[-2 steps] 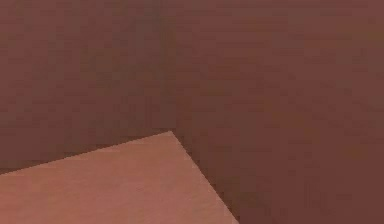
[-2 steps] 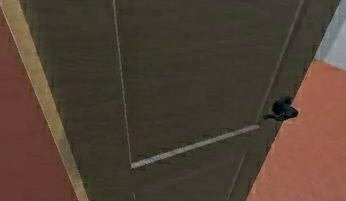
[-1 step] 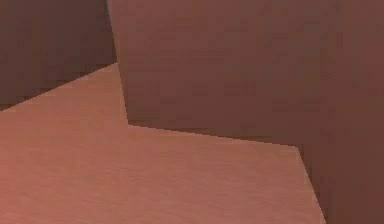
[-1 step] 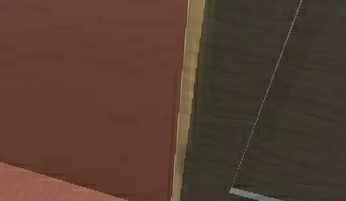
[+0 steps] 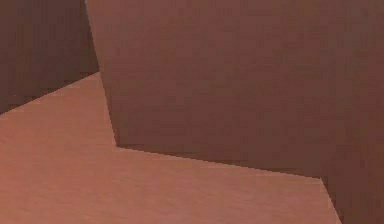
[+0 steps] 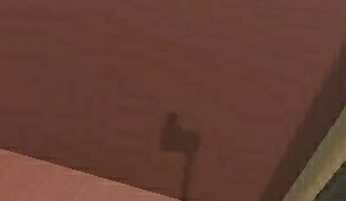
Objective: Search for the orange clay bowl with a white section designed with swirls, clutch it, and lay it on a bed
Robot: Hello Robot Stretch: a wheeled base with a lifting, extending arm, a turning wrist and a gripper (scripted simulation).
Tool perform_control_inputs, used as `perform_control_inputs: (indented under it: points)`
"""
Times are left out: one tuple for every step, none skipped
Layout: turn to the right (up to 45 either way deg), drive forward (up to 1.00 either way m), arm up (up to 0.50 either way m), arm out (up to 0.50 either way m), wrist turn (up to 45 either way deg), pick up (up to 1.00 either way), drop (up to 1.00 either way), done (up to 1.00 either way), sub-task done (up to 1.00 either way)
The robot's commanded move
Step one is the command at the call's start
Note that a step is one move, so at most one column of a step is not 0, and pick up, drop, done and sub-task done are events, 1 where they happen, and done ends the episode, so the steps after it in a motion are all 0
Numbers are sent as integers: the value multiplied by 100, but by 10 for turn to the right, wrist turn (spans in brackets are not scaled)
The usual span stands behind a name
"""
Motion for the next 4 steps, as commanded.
perform_control_inputs:
  points:
    - [120,0,0,0,0,0,0,0,0]
    - [0,5,0,0,0,0,0,0,0]
    - [-450,0,0,0,0,0,0,0,0]
    - [-90,0,0,0,0,0,0,0,0]
